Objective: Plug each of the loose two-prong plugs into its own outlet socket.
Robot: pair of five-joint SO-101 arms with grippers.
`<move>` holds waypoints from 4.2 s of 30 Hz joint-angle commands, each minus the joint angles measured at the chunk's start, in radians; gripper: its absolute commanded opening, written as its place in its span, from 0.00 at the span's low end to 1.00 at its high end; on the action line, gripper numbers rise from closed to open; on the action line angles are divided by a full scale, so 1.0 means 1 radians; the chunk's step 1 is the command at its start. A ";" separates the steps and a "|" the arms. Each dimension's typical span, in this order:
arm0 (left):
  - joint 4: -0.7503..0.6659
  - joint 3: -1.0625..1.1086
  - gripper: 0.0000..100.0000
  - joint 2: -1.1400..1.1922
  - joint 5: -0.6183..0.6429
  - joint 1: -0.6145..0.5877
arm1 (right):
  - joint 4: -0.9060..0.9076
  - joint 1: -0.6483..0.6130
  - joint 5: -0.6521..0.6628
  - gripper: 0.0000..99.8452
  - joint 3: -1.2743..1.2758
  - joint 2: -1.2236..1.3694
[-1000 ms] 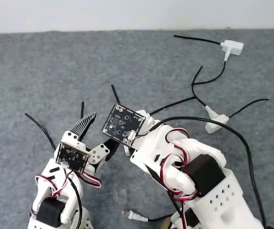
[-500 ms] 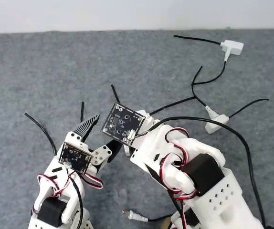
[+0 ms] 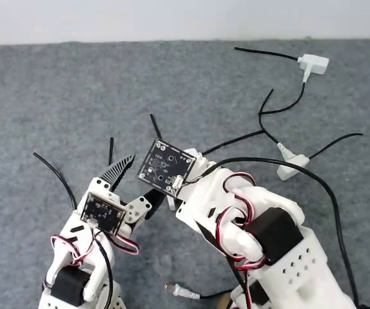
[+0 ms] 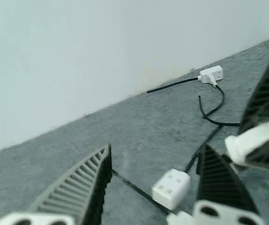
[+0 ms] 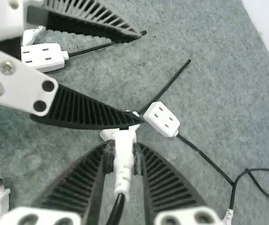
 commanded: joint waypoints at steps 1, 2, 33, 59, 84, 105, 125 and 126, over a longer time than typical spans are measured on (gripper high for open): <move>-0.167 -0.007 0.30 -0.005 -0.020 -0.233 | -0.024 0.004 0.026 0.01 -0.008 -0.010; -0.212 0.001 0.30 -0.003 0.011 -0.305 | -0.021 0.004 0.043 0.01 -0.012 0.005; -0.325 0.002 0.30 -0.008 0.110 -0.557 | 0.113 0.031 0.589 0.01 -0.594 1.145; -0.330 -0.004 0.30 -0.009 0.110 -0.578 | 0.059 0.067 0.617 0.01 -0.575 1.165; -0.330 -0.004 0.30 -0.009 0.110 -0.578 | 0.048 0.056 0.595 0.01 -0.499 1.167; -0.330 0.001 0.30 -0.009 0.110 -0.577 | 0.018 0.090 0.631 0.01 -0.505 1.250; -0.330 0.002 0.30 -0.009 0.110 -0.577 | 0.114 0.090 0.631 0.01 -0.552 1.259; -0.330 0.002 0.30 -0.009 0.110 -0.577 | 0.114 0.088 0.631 0.01 -0.548 1.259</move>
